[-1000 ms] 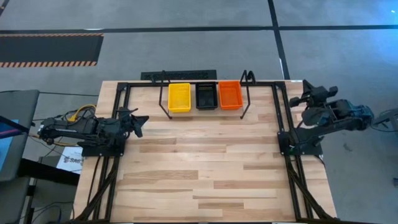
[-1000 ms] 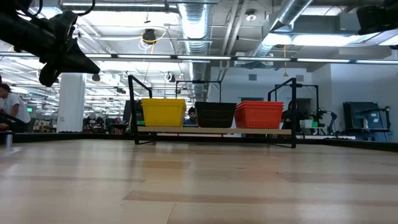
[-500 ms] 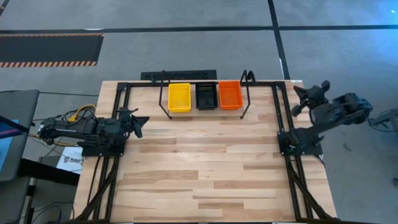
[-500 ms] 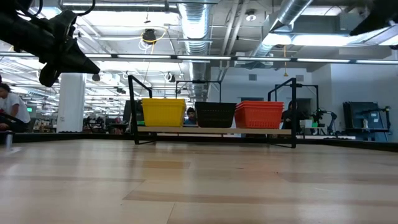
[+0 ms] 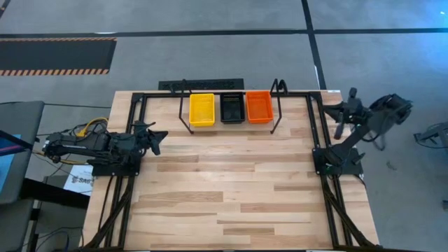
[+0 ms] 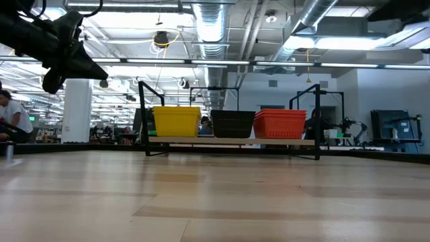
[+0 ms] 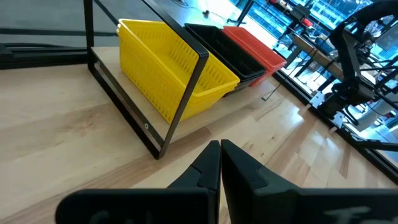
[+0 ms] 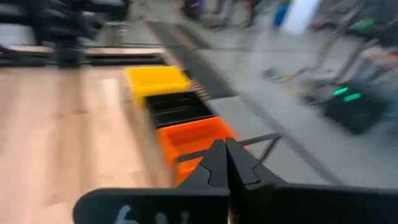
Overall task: Stack baskets on shelf by color
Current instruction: Return to Home Position
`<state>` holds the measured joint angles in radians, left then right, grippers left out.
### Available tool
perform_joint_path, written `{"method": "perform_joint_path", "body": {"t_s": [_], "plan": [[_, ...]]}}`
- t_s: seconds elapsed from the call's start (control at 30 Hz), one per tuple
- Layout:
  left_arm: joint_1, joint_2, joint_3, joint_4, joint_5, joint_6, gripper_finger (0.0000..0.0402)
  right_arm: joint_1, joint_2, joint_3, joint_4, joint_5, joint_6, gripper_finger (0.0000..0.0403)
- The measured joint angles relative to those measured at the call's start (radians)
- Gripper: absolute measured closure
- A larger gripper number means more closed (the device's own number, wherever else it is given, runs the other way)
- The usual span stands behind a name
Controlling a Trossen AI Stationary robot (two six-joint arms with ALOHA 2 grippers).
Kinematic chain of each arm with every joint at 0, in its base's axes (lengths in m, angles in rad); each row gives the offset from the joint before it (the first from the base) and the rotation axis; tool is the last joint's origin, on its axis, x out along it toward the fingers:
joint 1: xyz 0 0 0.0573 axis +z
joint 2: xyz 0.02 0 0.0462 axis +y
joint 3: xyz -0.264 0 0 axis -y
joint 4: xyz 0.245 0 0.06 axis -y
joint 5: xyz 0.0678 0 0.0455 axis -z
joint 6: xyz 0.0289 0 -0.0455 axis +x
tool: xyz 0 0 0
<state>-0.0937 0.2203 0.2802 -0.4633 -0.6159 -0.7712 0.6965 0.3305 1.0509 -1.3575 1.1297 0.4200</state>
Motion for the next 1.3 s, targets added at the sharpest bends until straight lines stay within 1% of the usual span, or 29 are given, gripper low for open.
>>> {"method": "perform_joint_path", "body": {"t_s": [0.1, 0.13, 0.17, 0.23, 0.3, 0.4, 0.47, 0.53, 0.57, 0.63, 0.73, 0.8, 0.87, 0.97, 1.07, 1.17, 1.23, 1.3], "plan": [[0.0, 0.0, 0.0, -0.001, 0.001, 0.0, 0.0401, 0.03, 0.0, -0.084, 0.0, 0.168, 0.018, 0.0402], [0.0, 0.0, 0.0, -0.002, 0.001, 0.0, 0.0401, 0.035, 0.001, -0.102, -0.004, 0.204, 0.036, 0.0402], [0.0, 0.0, 0.0, -0.006, 0.002, 0.003, 0.0401, 0.039, 0.001, -0.113, -0.005, 0.219, 0.053, 0.0402], [0.0, 0.0, 0.0, -0.028, 0.005, 0.007, 0.0401, 0.038, 0.0, -0.12, -0.007, 0.223, 0.068, 0.0402], [0.0, 0.0, 0.0, -0.045, 0.024, -0.003, 0.0401, 0.022, 0.001, -0.097, -0.019, 0.226, 0.07, 0.0402], [0.0, 0.0, 0.0, -0.06, 0.078, -0.038, 0.0401, -0.018, 0.0, -0.004, -0.095, 0.267, 0.087, 0.0402], [0.0, 0.0, 0.0, -0.067, 0.111, -0.044, 0.0401, -0.04, 0.0, 0.057, -0.158, 0.287, 0.136, 0.0402], [0.0, 0.0, 0.0, -0.07, 0.122, -0.045, 0.0401, -0.062, -0.001, 0.092, -0.214, 0.29, 0.188, 0.0403], [0.0, 0.0, 0.0, -0.07, 0.122, -0.041, 0.0401, -0.076, -0.01, 0.096, -0.209, 0.29, 0.183, 0.0403], [0.0, 0.0, 0.0, -0.071, 0.119, -0.017, 0.0401, -0.1, -0.049, 0.085, -0.207, 0.279, 0.126, 0.0403], [0.0, -0.002, -0.005, -0.057, 0.118, 0.015, 0.0402, -0.12, -0.11, 0.053, -0.206, 0.262, 0.138, 0.0403], [0.0, -0.009, -0.031, -0.027, 0.117, 0.018, 0.0401, -0.124, -0.155, 0.022, -0.202, 0.253, 0.159, 0.0403], [0.0, -0.022, -0.085, 0.035, 0.119, 0.023, 0.0401, -0.125, -0.201, -0.01, -0.197, 0.253, 0.163, 0.0403], [0.003, -0.042, -0.176, 0.169, 0.127, 0.011, 0.0401, -0.118, -0.245, -0.055, -0.137, 0.255, 0.117, 0.0403], [0.025, -0.024, -0.167, 0.208, 0.145, 0.086, 0.0401, -0.112, -0.262, -0.068, -0.039, 0.255, 0.014, 0.0403], [0.059, -0.05, -0.168, 0.247, 0.172, 0.186, 0.0401, -0.104, -0.26, -0.062, 0.096, 0.254, -0.105, 0.0403], [0.088, -0.063, -0.17, 0.265, 0.23, 0.23, 0.0402, -0.101, -0.259, -0.062, 0.204, 0.24, -0.213, 0.0403], [0.117, -0.087, -0.202, 0.33, 0.326, 0.278, 0.0402, -0.101, -0.259, -0.063, 0.324, 0.222, -0.32, 0.0403]]}}
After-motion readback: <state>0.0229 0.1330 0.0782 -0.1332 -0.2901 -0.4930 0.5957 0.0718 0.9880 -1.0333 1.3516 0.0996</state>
